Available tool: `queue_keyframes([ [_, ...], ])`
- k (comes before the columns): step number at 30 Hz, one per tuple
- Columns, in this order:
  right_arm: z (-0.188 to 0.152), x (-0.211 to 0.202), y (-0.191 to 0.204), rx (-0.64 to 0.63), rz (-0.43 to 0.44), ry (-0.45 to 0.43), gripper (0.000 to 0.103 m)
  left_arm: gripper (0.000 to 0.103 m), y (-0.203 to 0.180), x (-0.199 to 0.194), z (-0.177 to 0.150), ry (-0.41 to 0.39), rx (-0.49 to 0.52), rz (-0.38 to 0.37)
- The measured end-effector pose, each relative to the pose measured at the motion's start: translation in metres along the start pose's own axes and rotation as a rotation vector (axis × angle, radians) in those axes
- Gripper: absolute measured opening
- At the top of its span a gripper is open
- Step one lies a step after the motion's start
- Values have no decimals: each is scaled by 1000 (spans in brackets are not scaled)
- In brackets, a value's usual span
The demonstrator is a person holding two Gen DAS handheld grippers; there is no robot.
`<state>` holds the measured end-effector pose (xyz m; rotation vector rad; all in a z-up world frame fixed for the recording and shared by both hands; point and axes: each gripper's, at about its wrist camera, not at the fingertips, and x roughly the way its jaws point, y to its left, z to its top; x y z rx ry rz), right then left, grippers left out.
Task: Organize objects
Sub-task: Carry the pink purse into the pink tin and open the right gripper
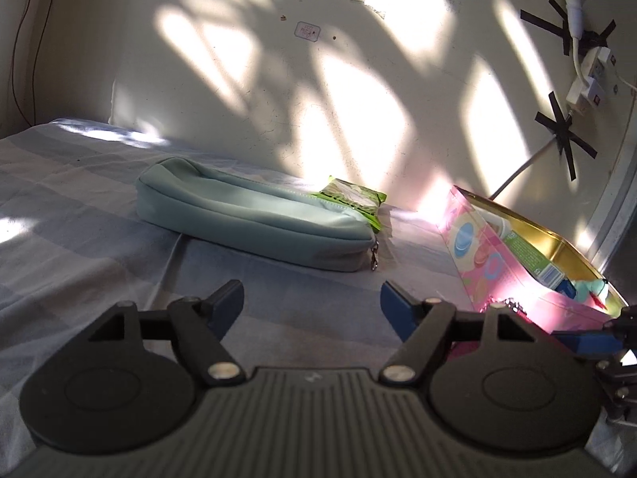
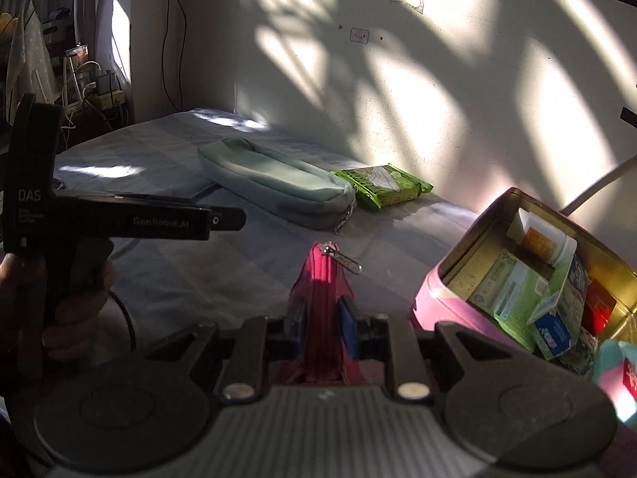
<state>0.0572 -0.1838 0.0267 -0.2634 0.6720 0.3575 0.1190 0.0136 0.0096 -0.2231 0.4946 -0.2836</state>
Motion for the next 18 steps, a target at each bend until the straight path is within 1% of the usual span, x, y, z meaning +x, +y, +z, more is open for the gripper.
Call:
queue_keyframes([
  [1, -12, -14, 1, 1, -16, -13, 22, 77, -7, -1, -2, 5, 27, -61],
  [2, -19, -23, 1, 17, -36, -33, 25, 77, -12, -3, -3, 6, 48, -93],
  [3, -29, -36, -2, 49, -56, -60, 36, 77, -20, -6, -6, 2, 80, -127],
  [5, -45, -53, -6, 113, -77, -104, 42, 77, -33, -11, -10, -6, 128, -182],
  [7, -58, -61, -8, 181, -74, -128, 42, 77, -43, -14, -12, -8, 159, -225],
  [9, -70, -63, -9, 253, -55, -140, 42, 77, -51, -14, -13, -4, 189, -245],
  [11, -80, -63, -7, 299, -24, -142, 42, 77, -57, -11, -13, 10, 207, -266],
  [14, -88, -60, 0, 309, 3, -140, 42, 77, -62, -3, -14, 59, 206, -318],
  [16, -93, -57, 5, 308, 24, -133, 40, 77, -65, 0, -17, 84, 199, -353],
  [18, -93, -52, 6, 303, 26, -131, 37, 77, -67, 4, -19, 116, 185, -401],
])
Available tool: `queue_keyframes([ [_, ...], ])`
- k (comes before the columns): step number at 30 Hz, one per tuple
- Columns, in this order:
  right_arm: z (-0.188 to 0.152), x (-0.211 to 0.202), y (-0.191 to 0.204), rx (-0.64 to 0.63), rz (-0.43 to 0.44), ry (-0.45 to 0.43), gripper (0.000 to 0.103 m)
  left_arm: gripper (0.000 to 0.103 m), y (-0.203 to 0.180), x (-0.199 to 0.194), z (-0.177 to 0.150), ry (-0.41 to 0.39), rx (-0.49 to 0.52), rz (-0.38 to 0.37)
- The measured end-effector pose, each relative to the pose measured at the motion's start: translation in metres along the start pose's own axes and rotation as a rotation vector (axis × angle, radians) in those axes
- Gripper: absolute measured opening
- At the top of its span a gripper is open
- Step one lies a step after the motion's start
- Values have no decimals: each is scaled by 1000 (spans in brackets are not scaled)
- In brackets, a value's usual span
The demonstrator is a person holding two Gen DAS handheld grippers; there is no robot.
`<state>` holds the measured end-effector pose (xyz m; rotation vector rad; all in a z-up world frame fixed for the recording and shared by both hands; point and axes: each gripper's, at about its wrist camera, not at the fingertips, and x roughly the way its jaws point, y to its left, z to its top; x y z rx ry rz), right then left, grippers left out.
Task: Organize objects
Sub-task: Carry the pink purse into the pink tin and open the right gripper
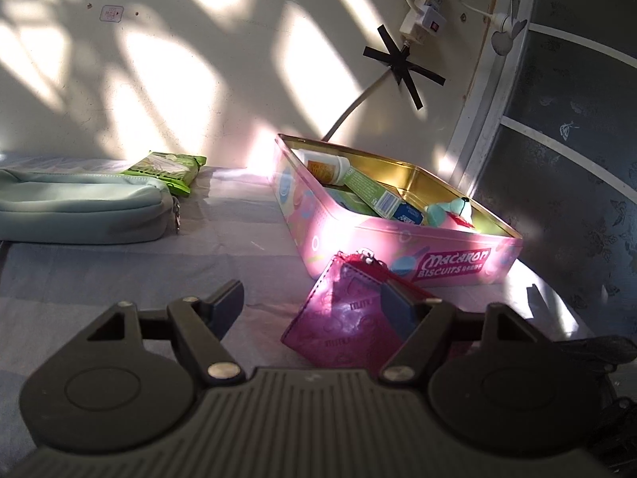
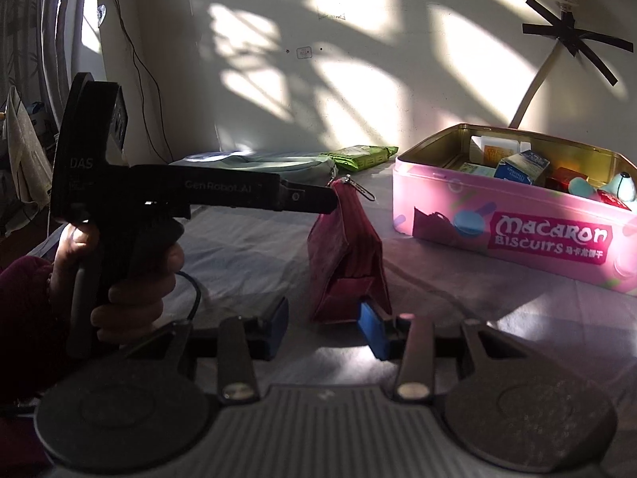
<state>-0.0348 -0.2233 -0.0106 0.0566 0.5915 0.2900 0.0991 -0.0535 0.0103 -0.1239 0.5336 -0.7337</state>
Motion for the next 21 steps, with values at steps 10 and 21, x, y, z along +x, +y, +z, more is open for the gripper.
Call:
queue_keyframes([
  [10, -4, 12, -16, 49, -43, -7, 37, 78, -17, 16, 0, 62, -51, -120],
  [21, -10, -12, -31, 49, -73, -24, 38, 78, -34, -9, -10, 96, -6, -213],
])
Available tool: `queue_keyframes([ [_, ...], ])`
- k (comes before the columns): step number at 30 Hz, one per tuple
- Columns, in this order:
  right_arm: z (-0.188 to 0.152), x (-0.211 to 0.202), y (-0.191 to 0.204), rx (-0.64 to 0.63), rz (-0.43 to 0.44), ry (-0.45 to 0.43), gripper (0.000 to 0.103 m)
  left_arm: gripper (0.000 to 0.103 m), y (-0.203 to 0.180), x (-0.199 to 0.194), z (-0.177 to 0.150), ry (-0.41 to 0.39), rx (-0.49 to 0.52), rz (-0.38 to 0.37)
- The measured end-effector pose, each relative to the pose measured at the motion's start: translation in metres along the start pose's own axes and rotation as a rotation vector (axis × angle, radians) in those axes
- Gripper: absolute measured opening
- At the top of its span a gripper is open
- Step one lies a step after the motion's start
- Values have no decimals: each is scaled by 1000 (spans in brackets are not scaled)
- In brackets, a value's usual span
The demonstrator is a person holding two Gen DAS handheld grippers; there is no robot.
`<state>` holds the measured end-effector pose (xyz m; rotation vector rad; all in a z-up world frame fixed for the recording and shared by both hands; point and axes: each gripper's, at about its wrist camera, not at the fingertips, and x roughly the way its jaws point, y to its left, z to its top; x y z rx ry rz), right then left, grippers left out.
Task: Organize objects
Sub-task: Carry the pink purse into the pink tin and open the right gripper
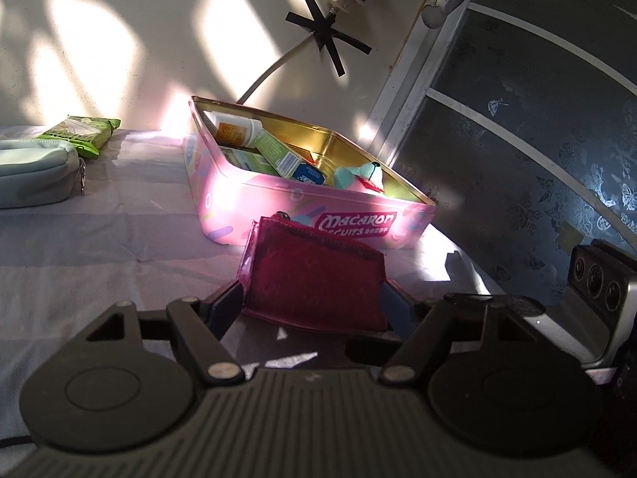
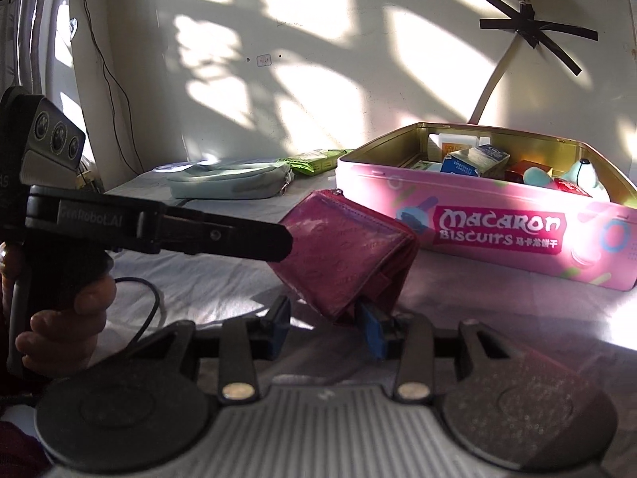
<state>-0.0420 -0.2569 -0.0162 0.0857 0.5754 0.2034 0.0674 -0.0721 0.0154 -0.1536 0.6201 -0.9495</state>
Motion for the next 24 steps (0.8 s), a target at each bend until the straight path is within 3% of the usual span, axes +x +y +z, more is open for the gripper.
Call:
queue_keyframes([
  [7, 0, 0, 0, 1, 4, -1, 38, 78, 0, -3, 8, -10, 23, 29],
  [14, -2, 4, -4, 18, 11, -4, 40, 81, 0, 17, 15, 32, 55, 24],
  [16, -2, 6, -5, 19, 15, -6, 40, 78, 0, 25, 15, 52, 58, 21],
  [18, -1, 8, -6, 18, 15, -10, 43, 66, 0, 29, 14, 66, 46, 22],
  [21, 1, 5, -6, 0, -14, -31, 35, 65, -6, 20, 14, 39, 55, 27],
  [24, 7, -10, -7, -1, 32, -99, 34, 65, -11, 4, 23, -13, 55, -4],
])
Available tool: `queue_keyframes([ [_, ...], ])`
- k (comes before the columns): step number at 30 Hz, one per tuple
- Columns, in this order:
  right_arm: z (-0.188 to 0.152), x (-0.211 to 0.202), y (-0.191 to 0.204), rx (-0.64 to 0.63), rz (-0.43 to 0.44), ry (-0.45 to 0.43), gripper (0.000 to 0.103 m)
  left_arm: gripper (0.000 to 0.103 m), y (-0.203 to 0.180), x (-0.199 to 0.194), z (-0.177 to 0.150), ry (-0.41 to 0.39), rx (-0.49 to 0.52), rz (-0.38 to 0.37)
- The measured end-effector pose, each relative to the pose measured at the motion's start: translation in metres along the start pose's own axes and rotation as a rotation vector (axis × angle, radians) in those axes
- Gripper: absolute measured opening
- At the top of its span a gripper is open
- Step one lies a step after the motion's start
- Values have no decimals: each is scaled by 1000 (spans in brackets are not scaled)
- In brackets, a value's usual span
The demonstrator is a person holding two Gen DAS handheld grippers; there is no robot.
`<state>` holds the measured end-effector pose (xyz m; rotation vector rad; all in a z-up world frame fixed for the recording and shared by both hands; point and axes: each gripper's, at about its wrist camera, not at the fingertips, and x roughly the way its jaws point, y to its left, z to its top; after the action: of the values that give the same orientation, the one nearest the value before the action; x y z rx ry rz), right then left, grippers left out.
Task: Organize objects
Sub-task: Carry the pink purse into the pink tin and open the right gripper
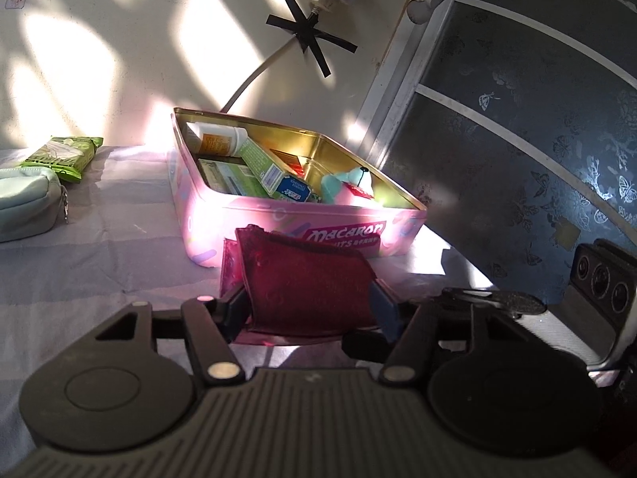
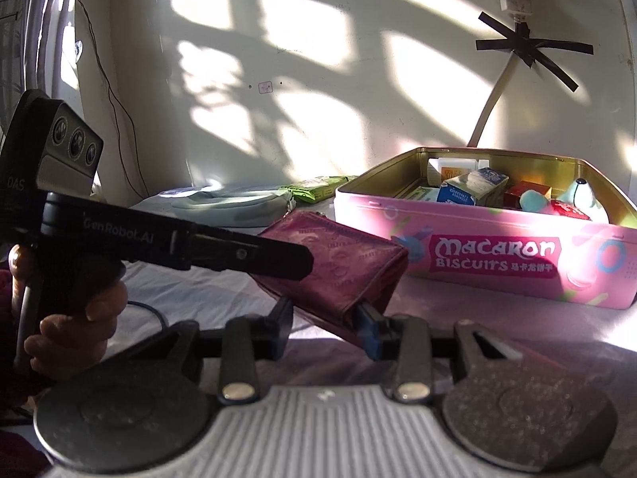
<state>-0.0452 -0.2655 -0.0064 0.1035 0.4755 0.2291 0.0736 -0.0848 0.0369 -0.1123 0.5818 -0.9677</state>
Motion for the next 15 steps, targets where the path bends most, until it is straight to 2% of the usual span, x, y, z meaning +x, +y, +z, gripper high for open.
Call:
queue_keyframes([
  [3, 16, -6, 2, -37, -5, -77, 34, 65, -10, -6, 22, -62, 52, 19],
  [10, 57, 17, -4, -163, -145, -211, 34, 68, -15, 27, 72, -146, 146, 75],
  [12, 67, 33, -16, -156, -161, -206, 35, 69, -8, 43, 81, -135, 142, 94],
  [15, 78, 62, -40, -100, -131, -147, 35, 72, 6, 72, 91, -102, 116, 141],
])
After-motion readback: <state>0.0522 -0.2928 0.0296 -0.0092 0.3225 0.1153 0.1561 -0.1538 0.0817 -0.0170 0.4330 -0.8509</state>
